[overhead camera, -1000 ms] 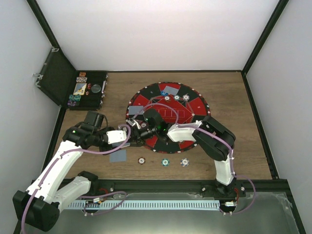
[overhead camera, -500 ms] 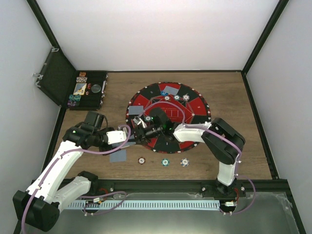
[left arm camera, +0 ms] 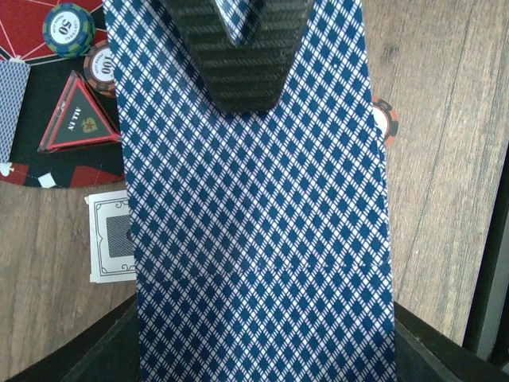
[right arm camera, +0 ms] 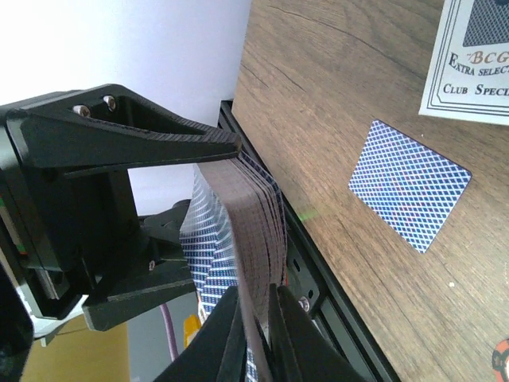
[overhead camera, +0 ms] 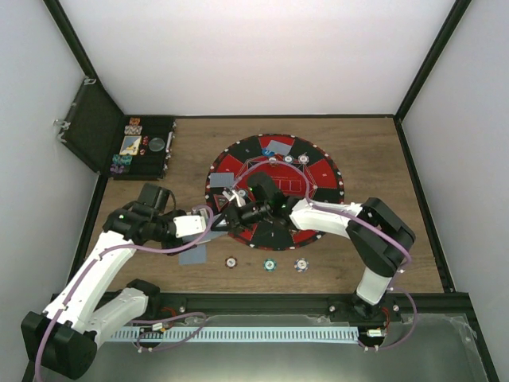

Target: Distribute texas hold em gaming equipment

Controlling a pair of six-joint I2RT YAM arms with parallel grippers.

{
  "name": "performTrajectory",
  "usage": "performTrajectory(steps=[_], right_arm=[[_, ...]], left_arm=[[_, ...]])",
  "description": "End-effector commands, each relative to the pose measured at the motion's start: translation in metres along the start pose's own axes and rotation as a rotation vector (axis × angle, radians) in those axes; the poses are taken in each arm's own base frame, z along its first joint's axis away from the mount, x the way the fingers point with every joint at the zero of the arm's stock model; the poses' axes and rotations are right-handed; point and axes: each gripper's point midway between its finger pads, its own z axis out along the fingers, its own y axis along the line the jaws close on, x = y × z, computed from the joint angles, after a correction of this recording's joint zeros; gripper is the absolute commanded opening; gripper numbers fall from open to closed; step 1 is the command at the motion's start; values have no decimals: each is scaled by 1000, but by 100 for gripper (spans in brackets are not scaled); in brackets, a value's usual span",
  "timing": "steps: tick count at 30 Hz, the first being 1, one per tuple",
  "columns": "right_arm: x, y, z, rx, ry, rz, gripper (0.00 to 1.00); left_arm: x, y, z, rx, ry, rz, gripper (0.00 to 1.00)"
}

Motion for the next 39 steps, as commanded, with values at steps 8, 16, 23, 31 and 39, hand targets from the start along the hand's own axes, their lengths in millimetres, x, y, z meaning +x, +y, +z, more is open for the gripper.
performTrajectory(steps=[8,16,23,31,39], right_arm=[[-18,0,-30,101,-61,-28,1],[-36,0,-53,110,-95,-48,1],[-98,-31,-62,184,-156,-56,1],[-189,-99,-36,285,-181,-42,1],[-220,-160,-8,313,-151,38,1]], left_arm=[[-5,0,-4,-13,-28,22,4],[-4,1,-5,-16,-15,22,4],[-6,1,-9,-15,-18,17,4],[-6,-1,-14,-21,-19,13,4],[-6,0,-16,-19,-12,14,4]])
